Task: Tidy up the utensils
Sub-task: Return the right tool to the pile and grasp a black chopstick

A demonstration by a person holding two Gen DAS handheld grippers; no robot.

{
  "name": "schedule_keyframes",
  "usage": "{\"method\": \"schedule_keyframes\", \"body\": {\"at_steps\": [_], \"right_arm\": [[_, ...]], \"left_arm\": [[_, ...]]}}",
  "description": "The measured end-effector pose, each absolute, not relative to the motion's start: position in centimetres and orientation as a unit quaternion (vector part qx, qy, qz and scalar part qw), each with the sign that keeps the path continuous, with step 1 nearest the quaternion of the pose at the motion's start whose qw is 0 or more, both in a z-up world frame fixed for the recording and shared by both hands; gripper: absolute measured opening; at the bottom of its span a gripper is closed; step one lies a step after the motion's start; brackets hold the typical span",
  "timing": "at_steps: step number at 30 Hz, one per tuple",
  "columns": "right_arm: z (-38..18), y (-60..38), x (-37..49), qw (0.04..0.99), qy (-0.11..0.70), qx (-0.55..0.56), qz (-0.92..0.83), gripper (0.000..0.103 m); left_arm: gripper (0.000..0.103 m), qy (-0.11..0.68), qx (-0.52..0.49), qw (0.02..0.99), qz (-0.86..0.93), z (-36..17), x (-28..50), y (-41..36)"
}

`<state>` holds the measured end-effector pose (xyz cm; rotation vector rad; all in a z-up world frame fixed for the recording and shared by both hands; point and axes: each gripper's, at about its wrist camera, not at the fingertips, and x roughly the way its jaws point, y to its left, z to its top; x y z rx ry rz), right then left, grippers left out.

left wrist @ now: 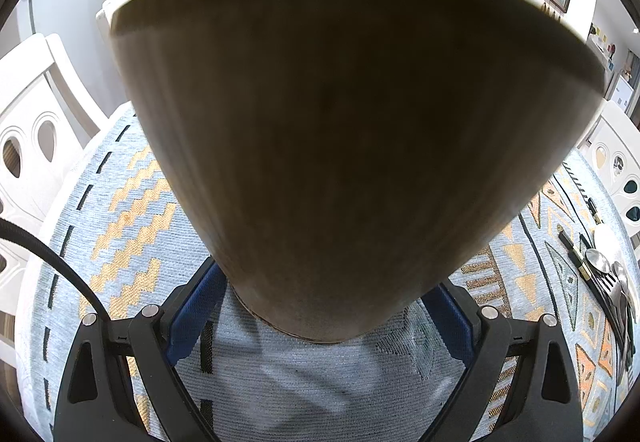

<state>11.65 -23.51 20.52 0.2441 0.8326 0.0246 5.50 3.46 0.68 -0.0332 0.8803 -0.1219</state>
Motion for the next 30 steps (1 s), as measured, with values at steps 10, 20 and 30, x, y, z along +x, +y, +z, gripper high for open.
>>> {"method": "schedule_keyframes", "body": {"at_steps": [10,20,30], "right_arm": [[13.6,-31.8,10.0,0.835,0.487,0.248,-0.065,0.054],[4.6,-37.4,6.9,0.746,0.594,0.260,-0.154,0.054],[1.1,-41.7,7.8,0.728,0.572,0.318,-0.205,0.024]], "left_arm": [[0.096,0.427,-0.018,0.902,-0.060,0.8,5.5,3.4],[0.097,0.428,-0.019,0.902,-0.060,0.8,5.5,3.3],[0.097,0.428,-0.020,0.902,-0.061,0.8,5.5,3.3]]}}
